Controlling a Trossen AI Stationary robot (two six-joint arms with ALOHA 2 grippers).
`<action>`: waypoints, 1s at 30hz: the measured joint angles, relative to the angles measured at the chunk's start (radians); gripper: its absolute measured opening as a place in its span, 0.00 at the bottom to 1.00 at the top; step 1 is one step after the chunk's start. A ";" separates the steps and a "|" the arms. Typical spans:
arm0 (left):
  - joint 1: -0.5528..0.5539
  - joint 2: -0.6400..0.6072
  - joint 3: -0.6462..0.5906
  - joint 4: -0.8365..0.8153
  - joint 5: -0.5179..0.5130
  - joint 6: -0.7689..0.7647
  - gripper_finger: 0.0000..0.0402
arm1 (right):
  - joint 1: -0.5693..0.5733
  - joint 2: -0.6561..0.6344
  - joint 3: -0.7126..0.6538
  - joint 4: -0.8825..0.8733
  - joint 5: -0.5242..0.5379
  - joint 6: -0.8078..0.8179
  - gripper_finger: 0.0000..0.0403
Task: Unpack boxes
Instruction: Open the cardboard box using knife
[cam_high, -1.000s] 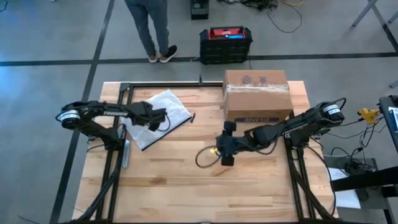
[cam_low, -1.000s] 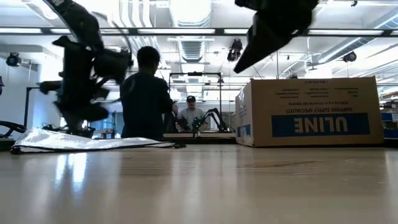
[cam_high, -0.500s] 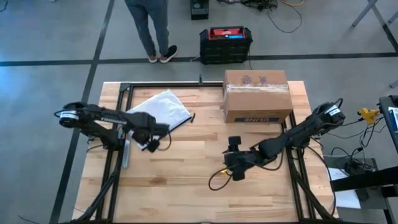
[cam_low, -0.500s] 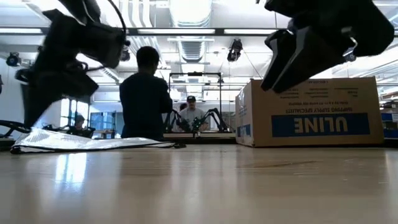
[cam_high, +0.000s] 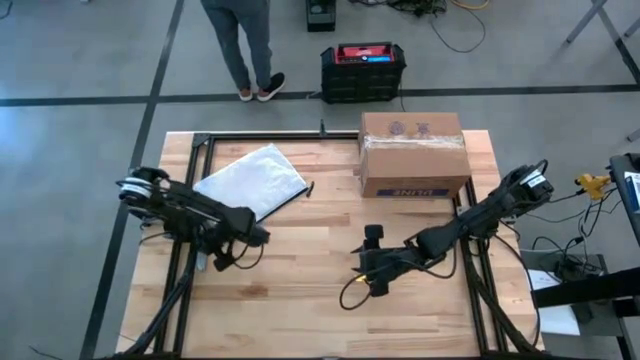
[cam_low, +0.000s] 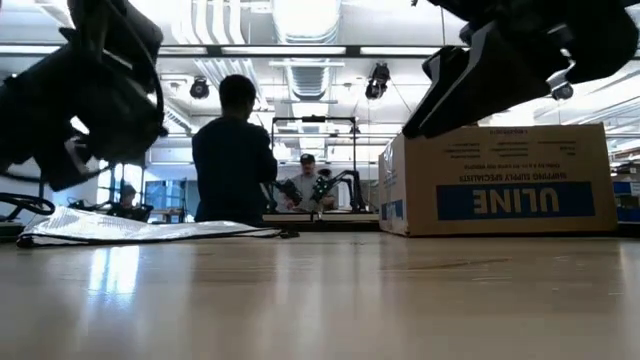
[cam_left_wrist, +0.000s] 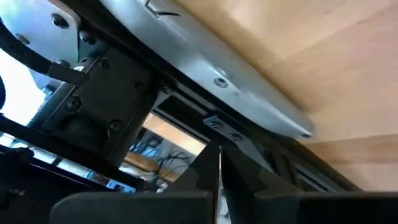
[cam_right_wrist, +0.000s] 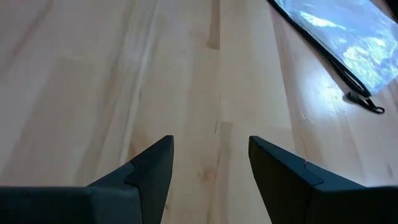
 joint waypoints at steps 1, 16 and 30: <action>-0.002 0.022 -0.001 0.003 -0.016 0.013 0.00 | 0.007 0.000 0.000 0.000 0.000 0.003 0.48; -0.054 0.173 0.056 0.203 -0.082 0.069 0.00 | 0.041 0.001 0.000 -0.003 0.000 0.011 0.48; -0.137 0.108 0.301 0.055 -0.101 -0.081 0.00 | 0.041 0.001 0.000 0.004 -0.001 0.008 0.48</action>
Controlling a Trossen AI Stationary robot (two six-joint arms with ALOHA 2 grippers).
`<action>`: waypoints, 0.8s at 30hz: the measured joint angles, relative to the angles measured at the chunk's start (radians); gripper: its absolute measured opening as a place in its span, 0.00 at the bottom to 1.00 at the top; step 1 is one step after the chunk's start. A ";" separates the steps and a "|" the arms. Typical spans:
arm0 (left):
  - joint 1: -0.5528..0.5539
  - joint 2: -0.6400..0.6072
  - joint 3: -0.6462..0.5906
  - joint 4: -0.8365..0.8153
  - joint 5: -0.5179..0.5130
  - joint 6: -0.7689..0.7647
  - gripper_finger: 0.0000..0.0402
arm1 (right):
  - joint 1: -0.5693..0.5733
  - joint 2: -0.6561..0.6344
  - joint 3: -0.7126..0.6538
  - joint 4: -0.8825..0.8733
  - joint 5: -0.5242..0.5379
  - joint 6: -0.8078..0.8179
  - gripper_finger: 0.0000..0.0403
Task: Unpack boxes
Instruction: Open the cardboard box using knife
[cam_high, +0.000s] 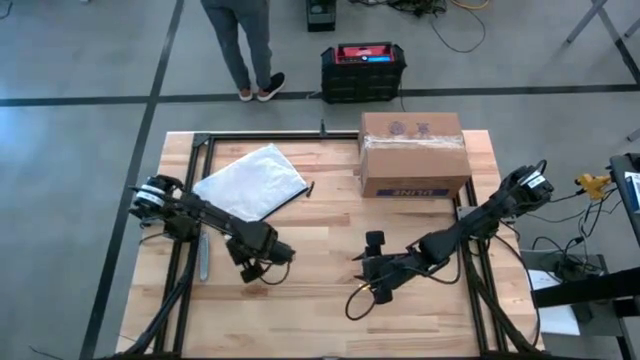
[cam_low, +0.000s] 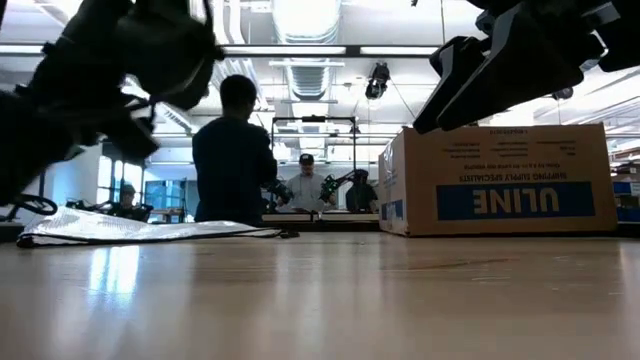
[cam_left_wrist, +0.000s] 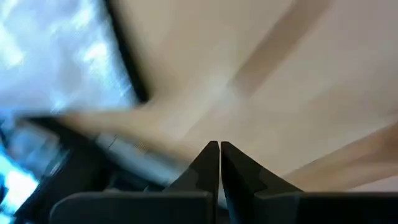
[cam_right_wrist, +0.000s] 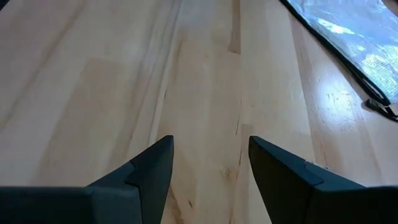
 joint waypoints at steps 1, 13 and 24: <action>0.000 0.000 -0.018 -0.030 0.024 0.001 0.00 | 0.000 0.000 0.000 0.000 0.000 0.007 0.48; 0.002 0.000 -0.257 0.035 0.205 0.093 0.00 | 0.020 0.000 0.000 0.000 0.001 0.028 0.48; 0.012 0.011 -0.303 0.136 0.214 0.103 0.00 | 0.019 0.000 0.000 0.000 0.000 0.053 0.48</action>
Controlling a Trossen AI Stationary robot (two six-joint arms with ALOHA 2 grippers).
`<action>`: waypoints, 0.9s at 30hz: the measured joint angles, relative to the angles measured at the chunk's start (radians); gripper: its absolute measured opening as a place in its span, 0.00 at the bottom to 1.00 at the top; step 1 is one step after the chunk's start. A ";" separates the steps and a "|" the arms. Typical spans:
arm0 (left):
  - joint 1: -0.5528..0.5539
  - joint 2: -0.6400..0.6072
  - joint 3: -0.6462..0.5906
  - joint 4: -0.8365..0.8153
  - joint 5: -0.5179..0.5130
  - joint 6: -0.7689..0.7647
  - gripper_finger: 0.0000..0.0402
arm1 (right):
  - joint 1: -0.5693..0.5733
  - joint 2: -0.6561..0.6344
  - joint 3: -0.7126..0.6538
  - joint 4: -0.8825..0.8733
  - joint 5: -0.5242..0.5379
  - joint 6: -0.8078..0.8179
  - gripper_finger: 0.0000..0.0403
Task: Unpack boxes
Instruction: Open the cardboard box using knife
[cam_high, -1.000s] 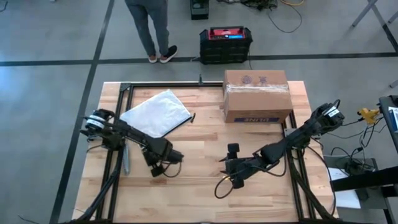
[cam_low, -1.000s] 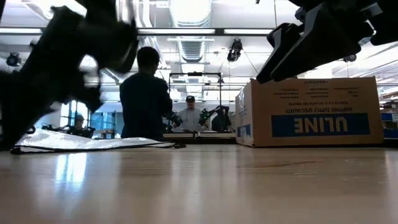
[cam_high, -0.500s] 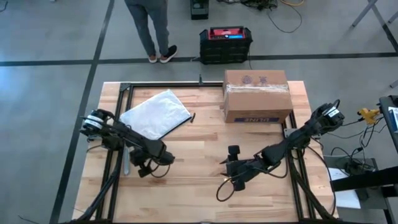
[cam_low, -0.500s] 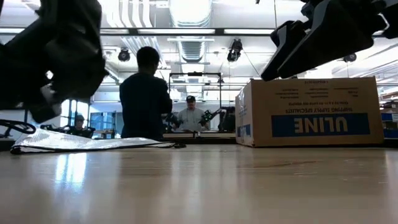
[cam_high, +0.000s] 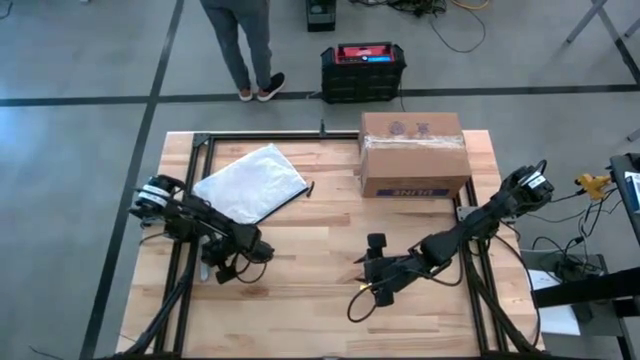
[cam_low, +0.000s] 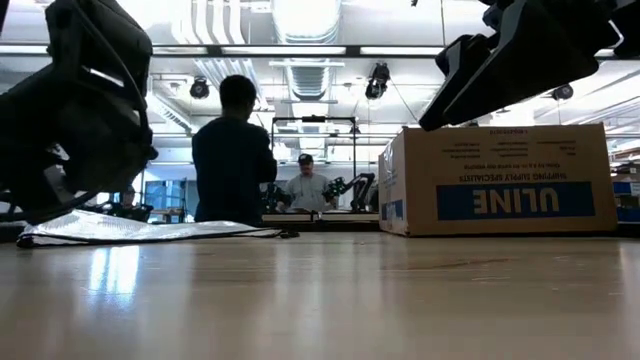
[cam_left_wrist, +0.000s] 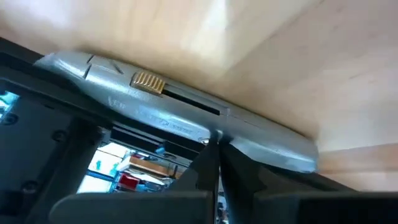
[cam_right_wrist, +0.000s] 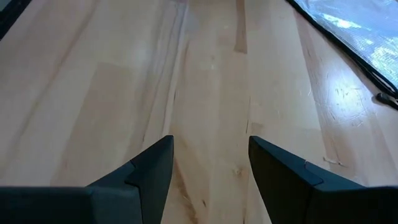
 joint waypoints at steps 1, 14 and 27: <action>0.000 0.000 0.000 0.004 0.001 -0.010 0.00 | 0.000 0.000 0.000 0.000 0.000 0.000 0.48; -0.046 0.001 0.292 0.098 -0.133 -0.097 0.00 | -0.002 0.000 0.000 0.001 0.005 -0.017 0.48; -0.116 0.000 0.551 0.219 -0.396 -0.359 0.00 | -0.002 0.000 0.000 0.000 0.010 0.000 0.48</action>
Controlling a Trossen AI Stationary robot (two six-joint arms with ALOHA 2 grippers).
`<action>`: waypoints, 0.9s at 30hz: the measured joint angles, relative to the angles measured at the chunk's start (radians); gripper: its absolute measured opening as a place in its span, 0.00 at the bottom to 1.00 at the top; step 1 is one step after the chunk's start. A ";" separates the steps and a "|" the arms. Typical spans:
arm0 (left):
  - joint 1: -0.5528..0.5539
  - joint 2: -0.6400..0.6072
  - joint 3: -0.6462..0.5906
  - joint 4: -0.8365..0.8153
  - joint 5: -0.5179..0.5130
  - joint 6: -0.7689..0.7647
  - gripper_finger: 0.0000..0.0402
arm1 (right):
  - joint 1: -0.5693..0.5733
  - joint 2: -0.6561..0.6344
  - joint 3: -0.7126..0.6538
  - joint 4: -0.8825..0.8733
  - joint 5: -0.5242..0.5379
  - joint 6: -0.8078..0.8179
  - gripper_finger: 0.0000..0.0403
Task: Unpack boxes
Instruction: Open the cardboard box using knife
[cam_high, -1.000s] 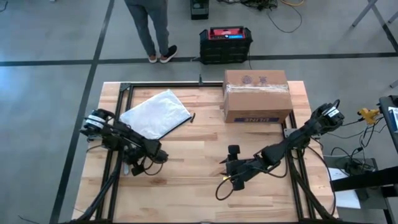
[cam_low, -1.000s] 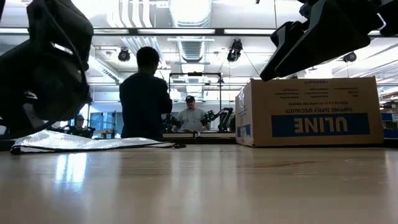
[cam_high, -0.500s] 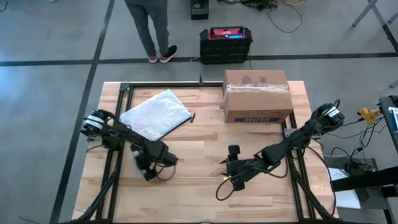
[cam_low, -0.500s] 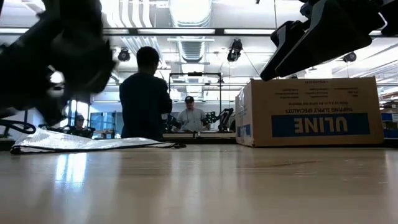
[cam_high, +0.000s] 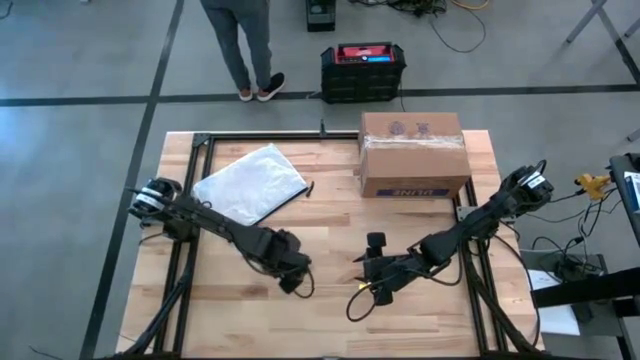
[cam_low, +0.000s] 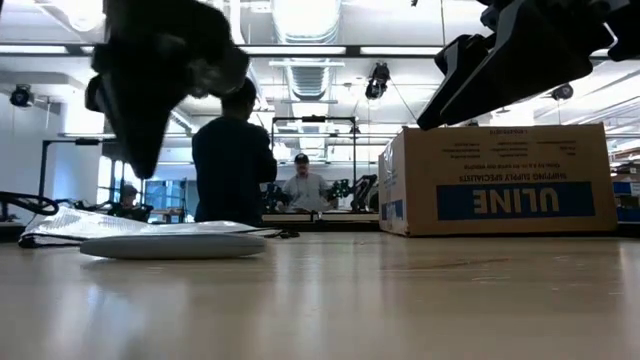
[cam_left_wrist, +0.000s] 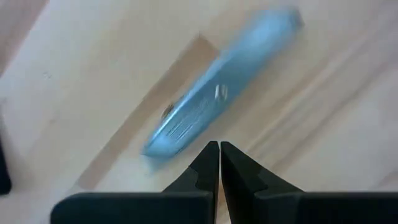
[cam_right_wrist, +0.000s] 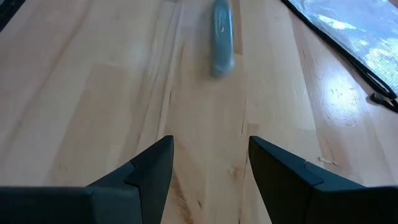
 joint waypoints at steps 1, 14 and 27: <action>-0.014 0.000 -0.005 0.001 -0.010 0.006 0.00 | 0.000 0.000 0.000 0.000 0.000 0.000 0.48; -0.138 -0.002 -0.128 0.368 -0.239 0.077 0.20 | 0.006 0.112 0.000 0.149 -0.010 -0.040 0.49; -0.228 0.006 -0.270 0.441 -0.505 -0.118 0.65 | 0.006 0.154 0.000 0.241 -0.010 -0.129 0.48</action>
